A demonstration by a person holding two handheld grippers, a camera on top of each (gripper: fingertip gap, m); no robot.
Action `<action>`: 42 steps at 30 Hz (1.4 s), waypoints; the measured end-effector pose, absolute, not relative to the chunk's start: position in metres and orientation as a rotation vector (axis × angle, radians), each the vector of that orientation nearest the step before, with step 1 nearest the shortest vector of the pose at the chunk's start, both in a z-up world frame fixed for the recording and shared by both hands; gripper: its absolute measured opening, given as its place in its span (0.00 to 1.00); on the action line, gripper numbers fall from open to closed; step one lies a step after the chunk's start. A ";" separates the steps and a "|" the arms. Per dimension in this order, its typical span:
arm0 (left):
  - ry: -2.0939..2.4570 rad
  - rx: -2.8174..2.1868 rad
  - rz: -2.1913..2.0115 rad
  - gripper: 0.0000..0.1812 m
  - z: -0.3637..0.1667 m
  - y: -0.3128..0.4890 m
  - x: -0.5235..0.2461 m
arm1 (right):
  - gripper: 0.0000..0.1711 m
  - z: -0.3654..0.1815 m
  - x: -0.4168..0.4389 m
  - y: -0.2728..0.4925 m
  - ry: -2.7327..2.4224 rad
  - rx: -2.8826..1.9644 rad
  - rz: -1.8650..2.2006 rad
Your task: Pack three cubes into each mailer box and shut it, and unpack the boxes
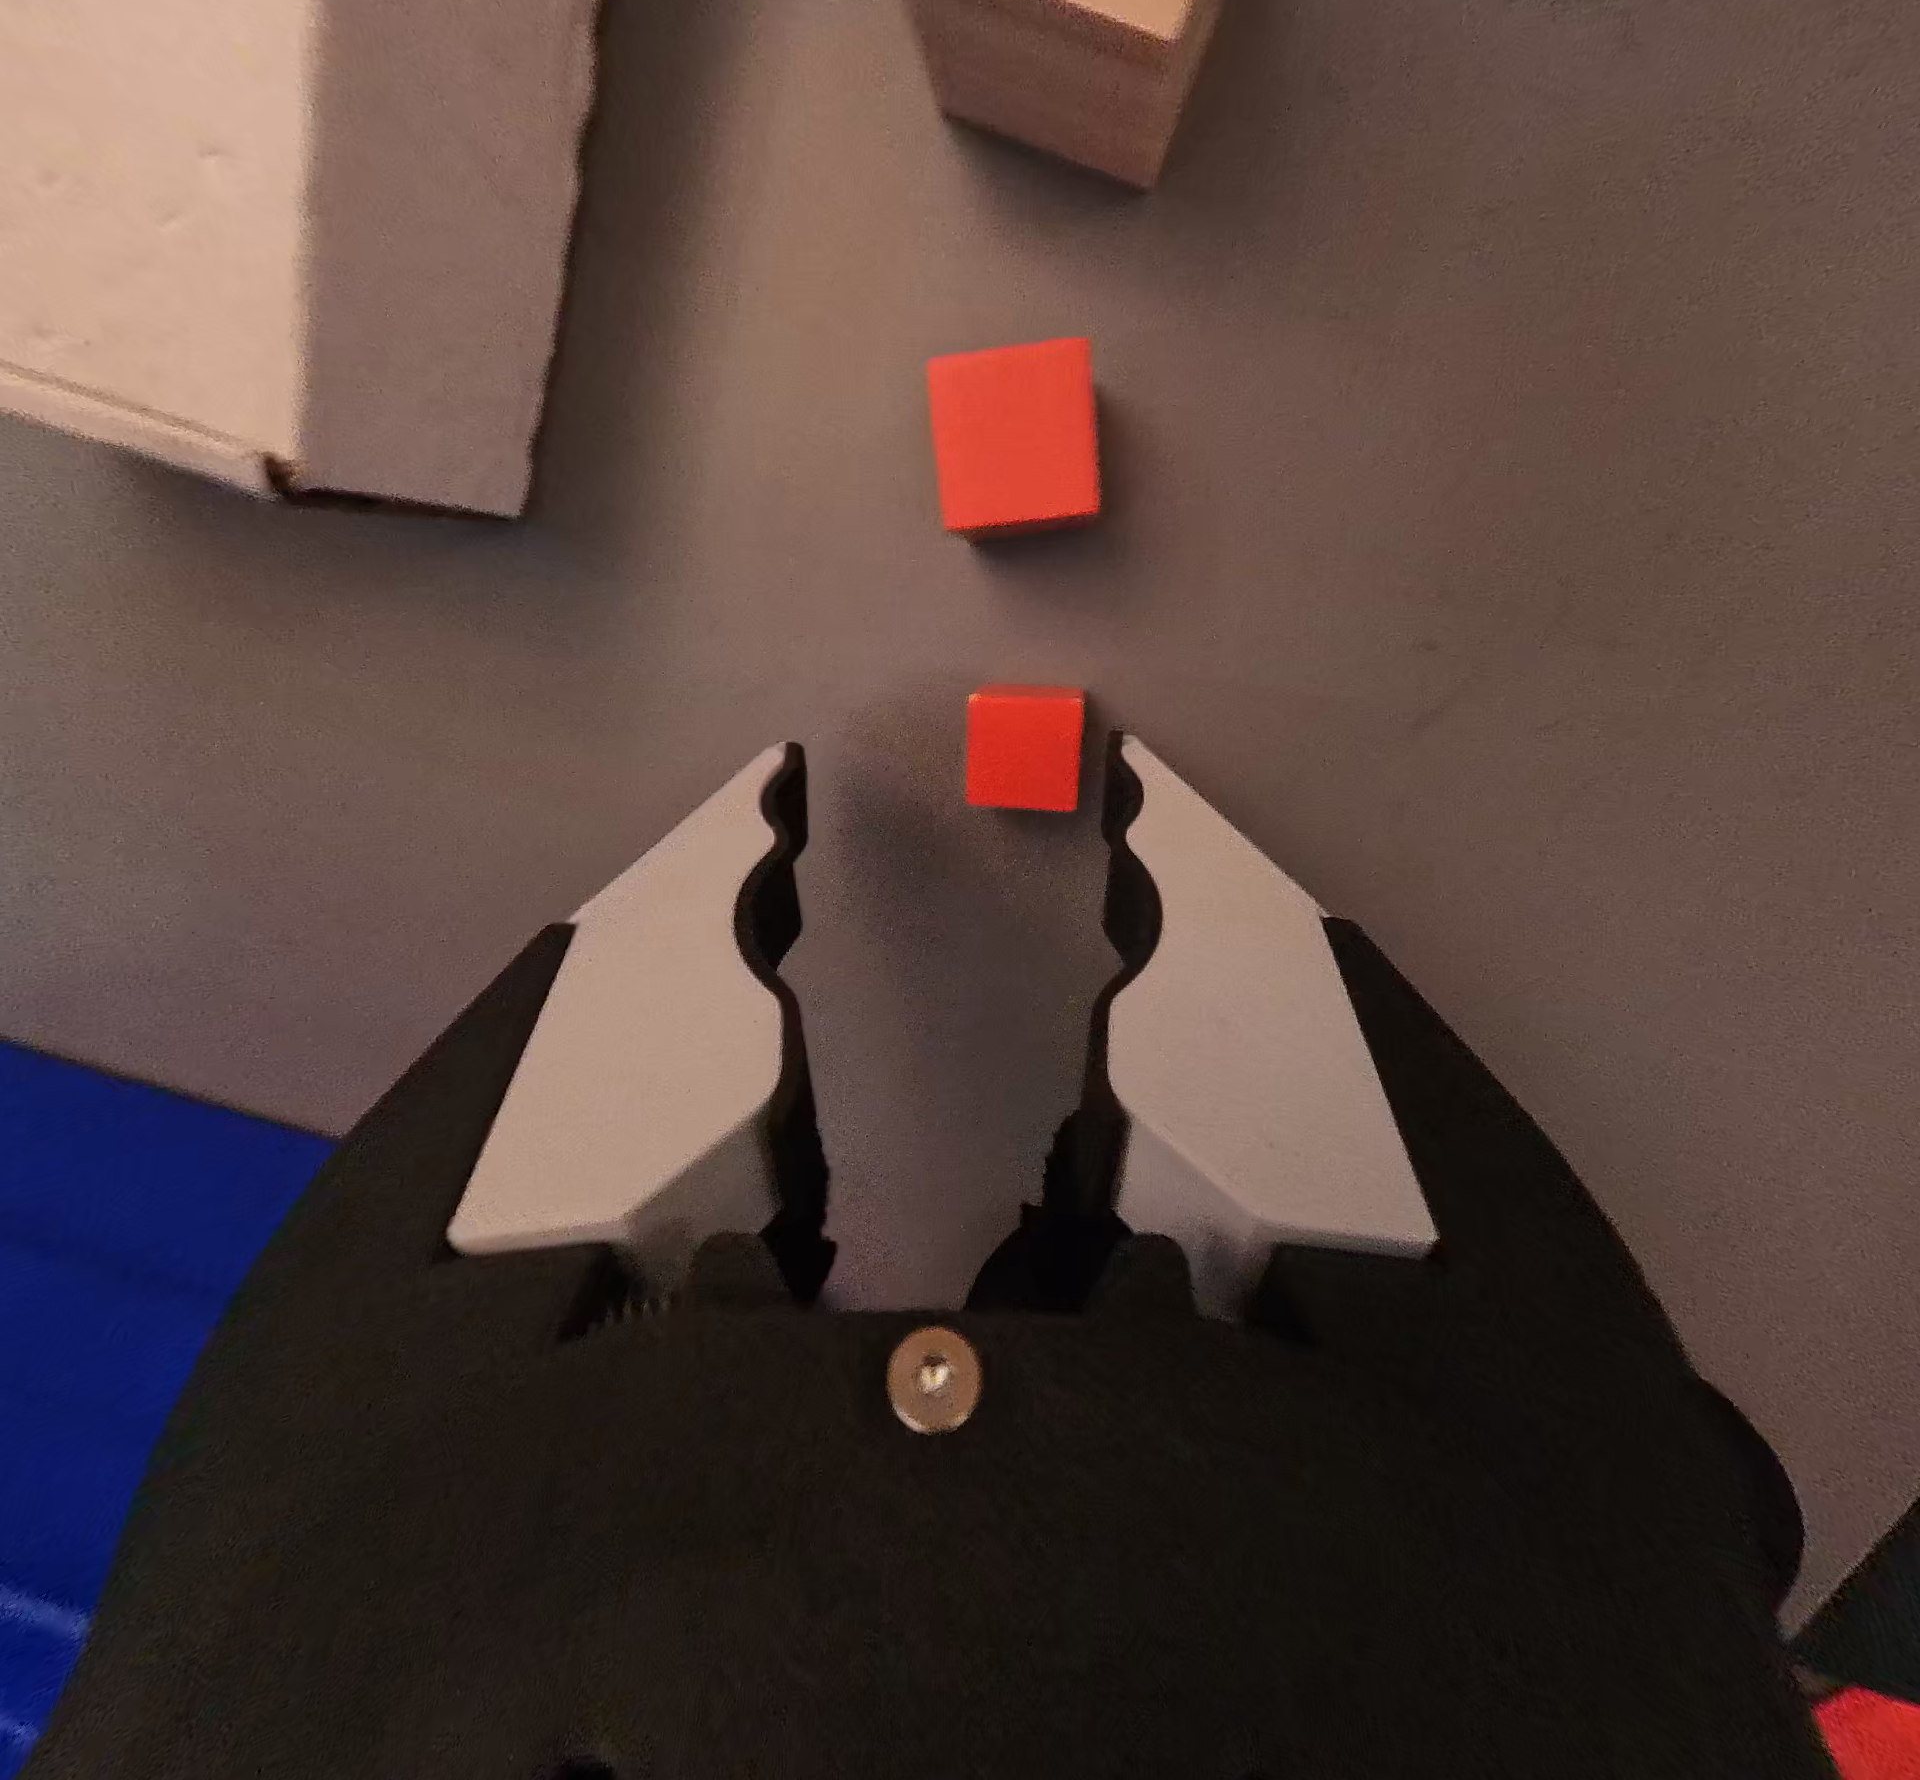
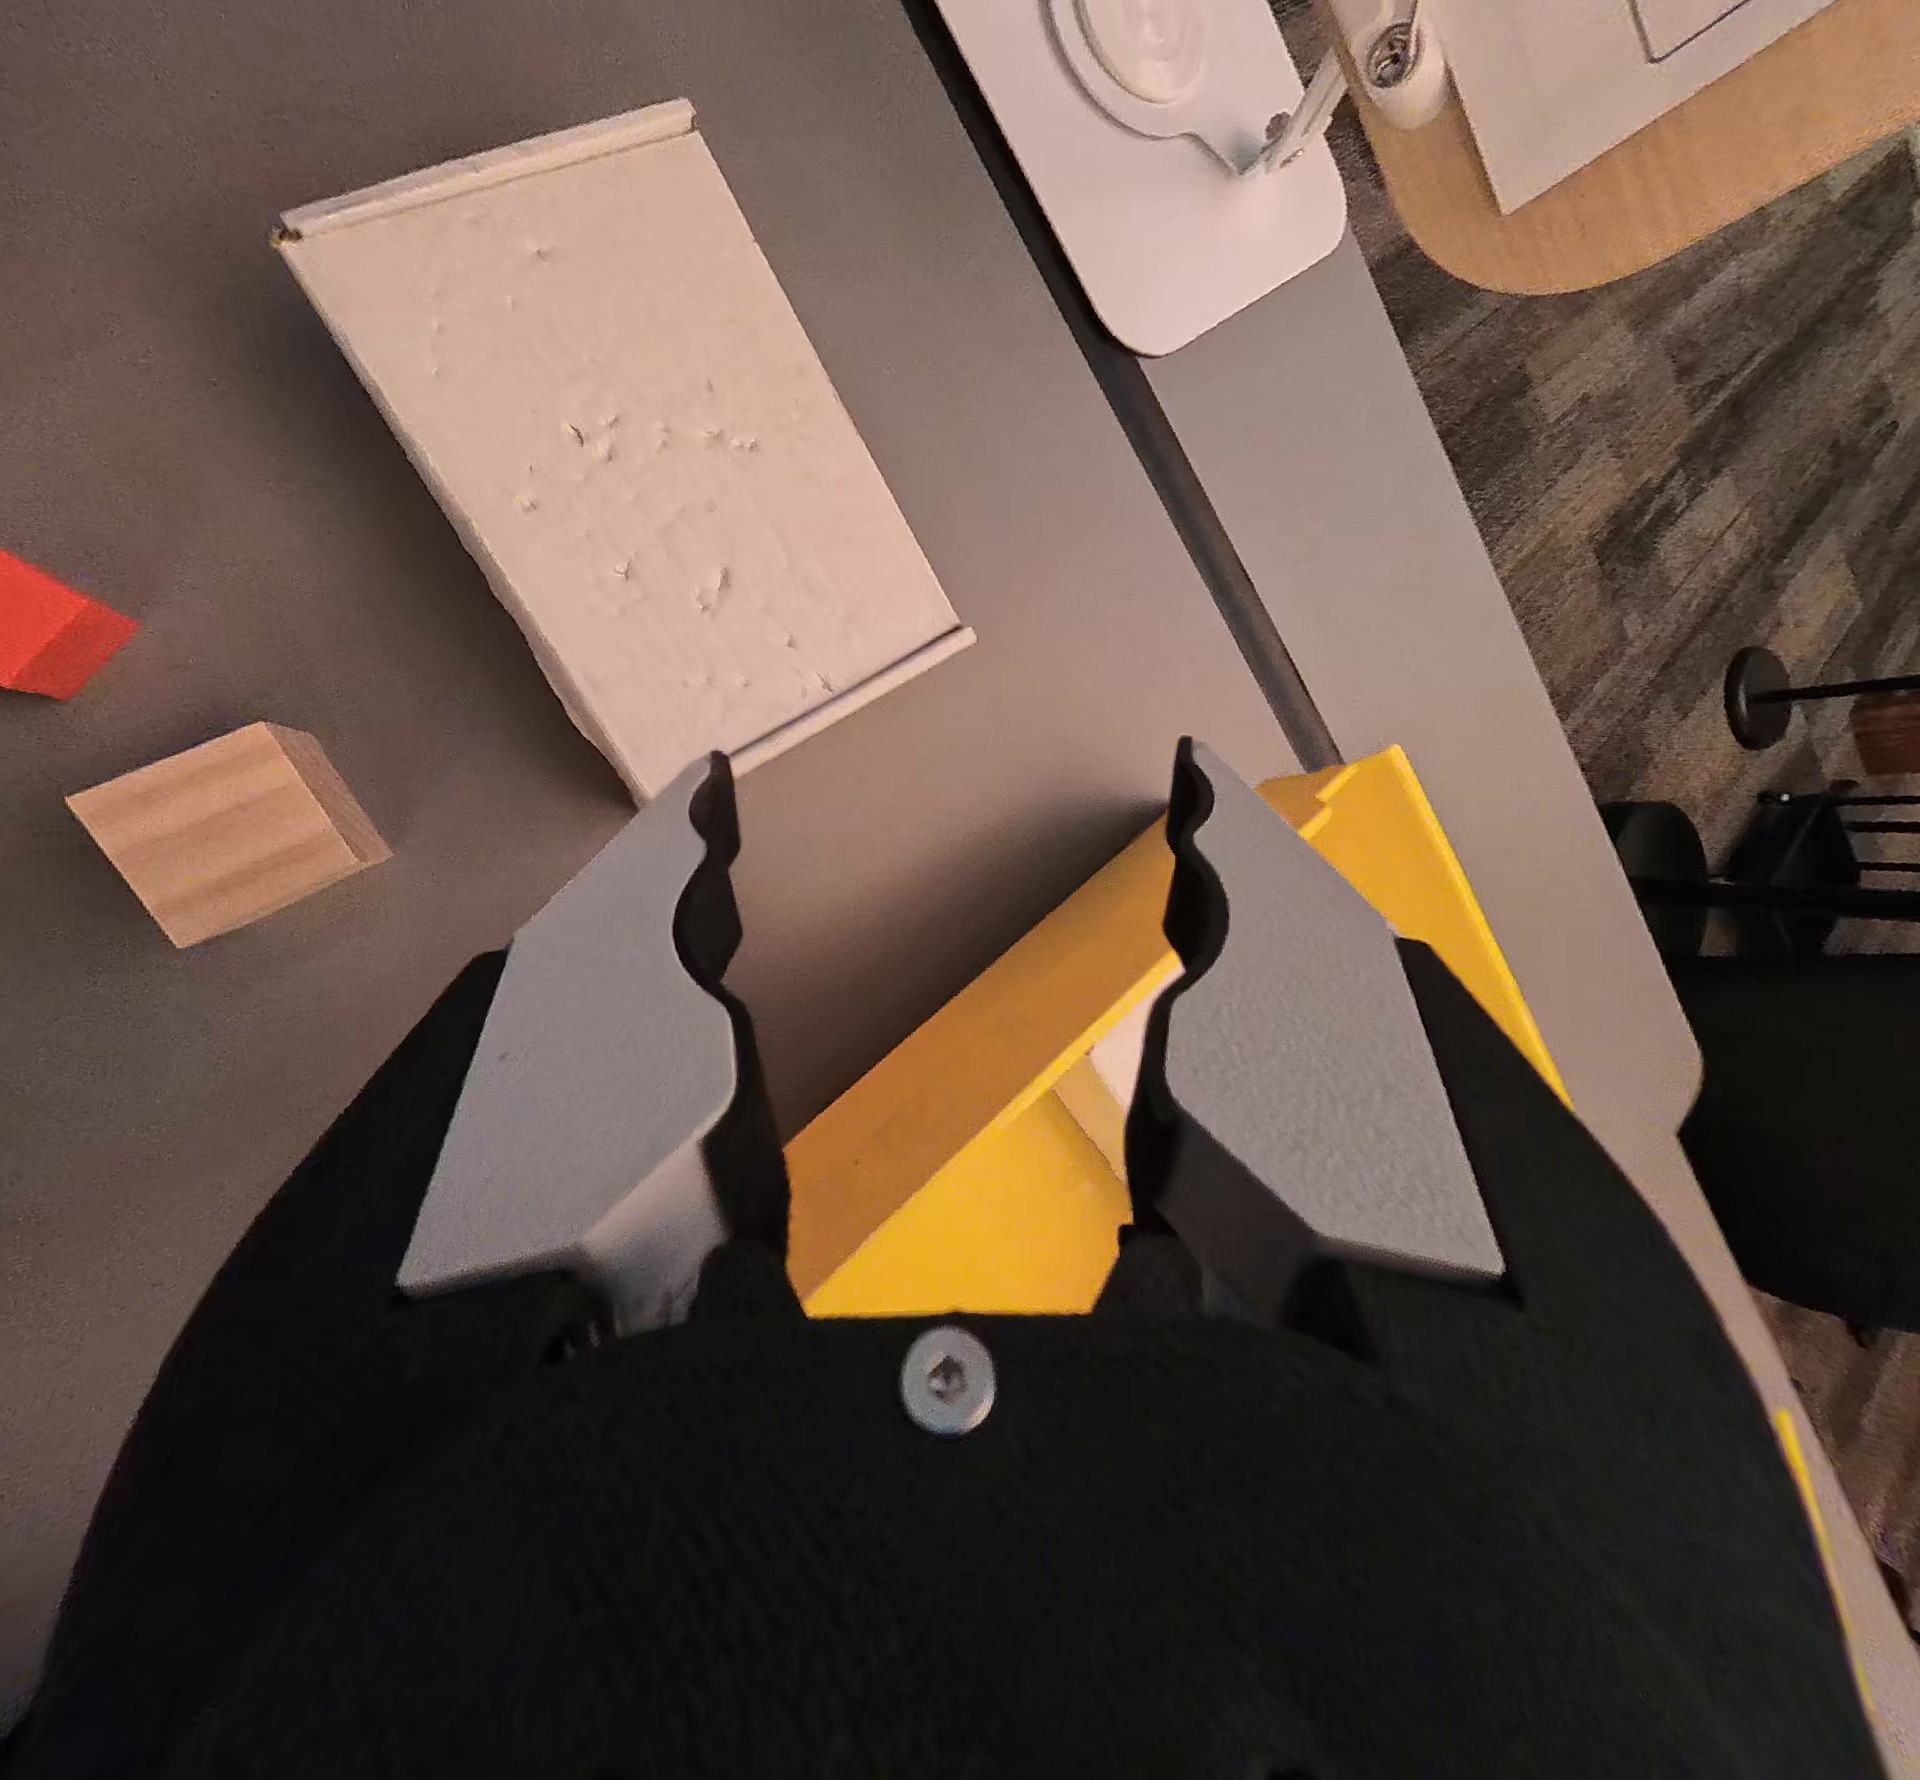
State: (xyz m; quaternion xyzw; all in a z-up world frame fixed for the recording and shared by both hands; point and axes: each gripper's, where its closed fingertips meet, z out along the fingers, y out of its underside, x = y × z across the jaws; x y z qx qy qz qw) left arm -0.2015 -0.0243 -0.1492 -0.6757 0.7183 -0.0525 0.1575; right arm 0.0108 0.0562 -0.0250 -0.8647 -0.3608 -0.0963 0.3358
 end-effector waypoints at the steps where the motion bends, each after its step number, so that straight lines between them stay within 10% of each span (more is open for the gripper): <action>1: 2.028 -1.929 -0.157 0.33 -0.144 -0.021 -0.201 | 0.49 -0.028 0.009 0.056 -0.935 -2.271 -0.233; 8: 1.508 -1.891 -0.788 0.36 -0.051 0.011 -0.144 | 0.55 -0.061 -0.009 0.053 -0.790 -2.410 -0.038; 18: 1.339 -2.002 -0.430 0.51 -0.120 0.066 -0.136 | 0.61 -0.096 -0.028 0.044 -0.389 -2.306 0.044; 42: 1.331 -1.691 -0.110 0.20 -0.102 0.079 -0.142 | 0.61 -0.087 -0.057 0.036 -0.270 -2.311 0.508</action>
